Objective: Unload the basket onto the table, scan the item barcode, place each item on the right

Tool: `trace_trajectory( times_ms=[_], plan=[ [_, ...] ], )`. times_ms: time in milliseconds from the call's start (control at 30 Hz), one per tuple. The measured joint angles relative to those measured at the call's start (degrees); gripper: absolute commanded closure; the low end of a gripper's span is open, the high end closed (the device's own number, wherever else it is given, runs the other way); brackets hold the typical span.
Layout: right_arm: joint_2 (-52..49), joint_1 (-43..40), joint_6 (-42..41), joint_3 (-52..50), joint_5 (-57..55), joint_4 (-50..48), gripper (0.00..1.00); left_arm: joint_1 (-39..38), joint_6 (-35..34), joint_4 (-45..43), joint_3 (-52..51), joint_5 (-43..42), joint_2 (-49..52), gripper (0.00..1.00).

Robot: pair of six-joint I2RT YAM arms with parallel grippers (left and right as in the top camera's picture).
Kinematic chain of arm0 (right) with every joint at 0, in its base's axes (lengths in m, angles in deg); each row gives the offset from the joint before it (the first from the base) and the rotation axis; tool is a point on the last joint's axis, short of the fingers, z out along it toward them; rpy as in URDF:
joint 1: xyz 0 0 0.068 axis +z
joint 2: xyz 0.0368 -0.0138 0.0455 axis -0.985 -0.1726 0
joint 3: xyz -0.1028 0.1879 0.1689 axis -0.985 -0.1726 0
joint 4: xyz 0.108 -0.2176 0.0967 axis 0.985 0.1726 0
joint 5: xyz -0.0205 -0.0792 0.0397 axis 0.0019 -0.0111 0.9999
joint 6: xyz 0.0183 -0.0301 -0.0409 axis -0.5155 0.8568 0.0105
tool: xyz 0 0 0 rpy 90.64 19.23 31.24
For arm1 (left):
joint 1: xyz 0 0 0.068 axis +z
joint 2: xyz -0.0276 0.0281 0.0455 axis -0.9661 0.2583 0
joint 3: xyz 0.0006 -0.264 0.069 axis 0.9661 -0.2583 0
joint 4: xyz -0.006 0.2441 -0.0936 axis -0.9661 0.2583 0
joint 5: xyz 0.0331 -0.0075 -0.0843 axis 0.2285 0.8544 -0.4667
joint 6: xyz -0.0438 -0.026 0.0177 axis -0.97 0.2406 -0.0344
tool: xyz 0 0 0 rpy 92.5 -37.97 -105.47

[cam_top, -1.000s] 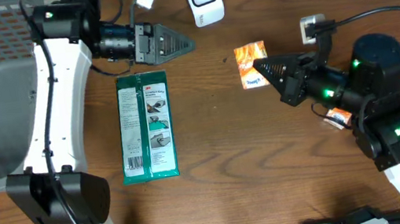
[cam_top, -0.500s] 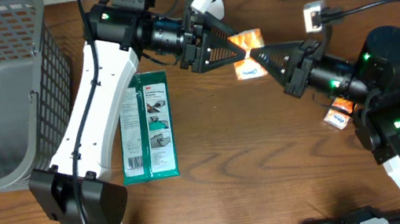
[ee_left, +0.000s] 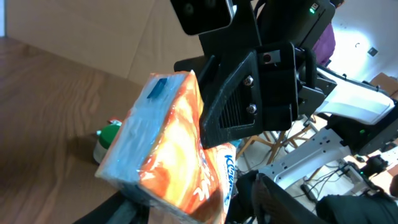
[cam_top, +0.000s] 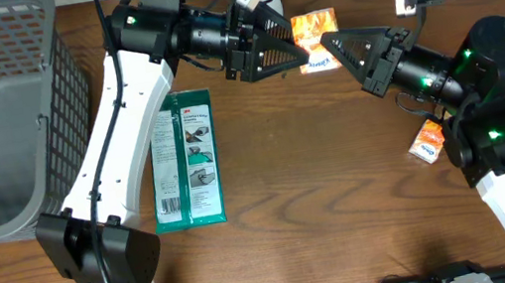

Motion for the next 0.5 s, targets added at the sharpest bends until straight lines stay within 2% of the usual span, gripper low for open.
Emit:
trace_trajectory(
  times_ms=[133,367,500],
  plan=[
    [-0.2,0.0,-0.2,0.0,0.3,-0.1,0.99,0.0,0.0,-0.2,0.0,0.3,0.0,0.55],
    [-0.2,0.0,-0.2,0.0,0.7,-0.2,0.99,0.0,0.0,-0.3,0.0,0.5,0.0,0.59],
    [-0.2,0.0,-0.2,0.0,0.8,-0.1,0.99,-0.2,0.0,-0.7,0.0,1.0,0.0,0.64]
  ],
)
